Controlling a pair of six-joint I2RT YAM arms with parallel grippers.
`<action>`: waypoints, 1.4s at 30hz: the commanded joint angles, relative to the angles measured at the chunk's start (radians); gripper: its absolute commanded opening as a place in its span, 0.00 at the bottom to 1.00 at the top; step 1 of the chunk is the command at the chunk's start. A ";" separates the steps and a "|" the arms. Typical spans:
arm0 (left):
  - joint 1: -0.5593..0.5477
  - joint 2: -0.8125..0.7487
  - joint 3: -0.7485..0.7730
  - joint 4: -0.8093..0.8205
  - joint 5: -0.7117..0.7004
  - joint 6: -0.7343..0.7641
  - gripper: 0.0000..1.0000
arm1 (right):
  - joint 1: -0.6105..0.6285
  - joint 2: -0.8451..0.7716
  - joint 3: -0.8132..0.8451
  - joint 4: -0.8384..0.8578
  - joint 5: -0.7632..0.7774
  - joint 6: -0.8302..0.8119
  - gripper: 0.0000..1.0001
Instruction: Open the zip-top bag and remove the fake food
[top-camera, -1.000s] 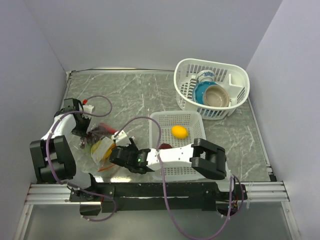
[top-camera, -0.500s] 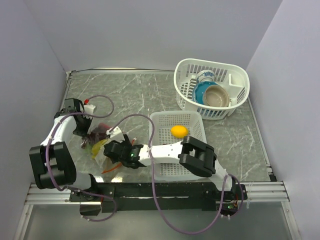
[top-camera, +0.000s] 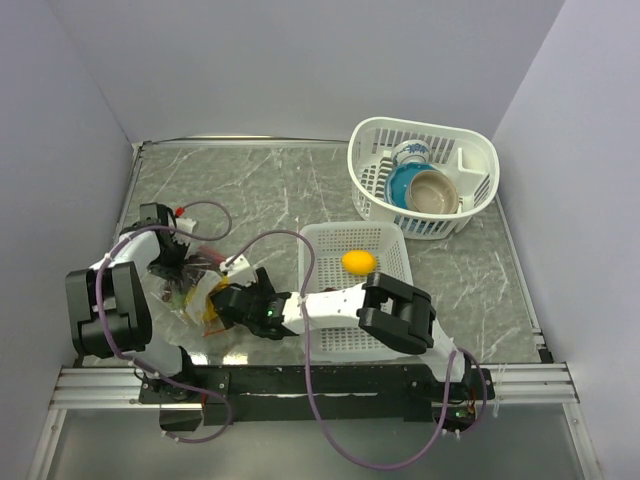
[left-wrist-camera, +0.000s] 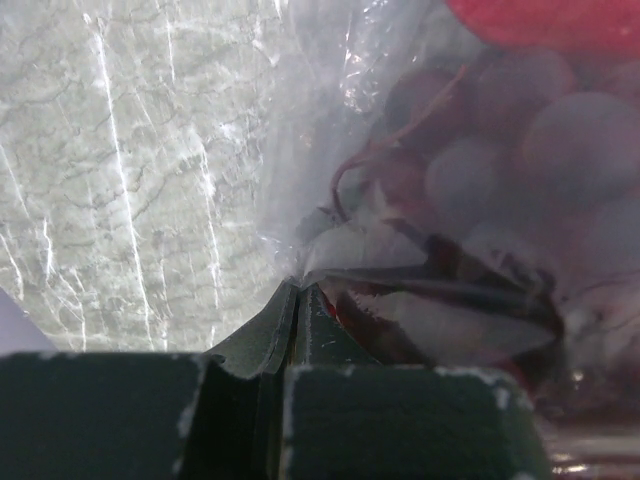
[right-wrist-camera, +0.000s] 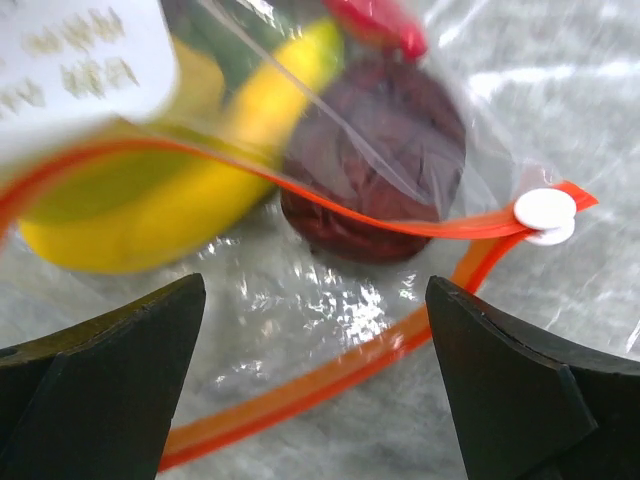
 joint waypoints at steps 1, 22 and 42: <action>-0.023 0.014 -0.048 0.008 0.000 0.024 0.01 | 0.003 0.026 0.074 0.046 0.135 -0.043 1.00; -0.044 -0.042 -0.055 -0.092 0.083 0.096 0.01 | -0.088 0.178 0.233 -0.007 0.147 -0.088 0.90; -0.044 -0.038 -0.055 -0.072 0.048 0.095 0.01 | -0.066 -0.086 -0.035 0.051 0.053 0.006 0.28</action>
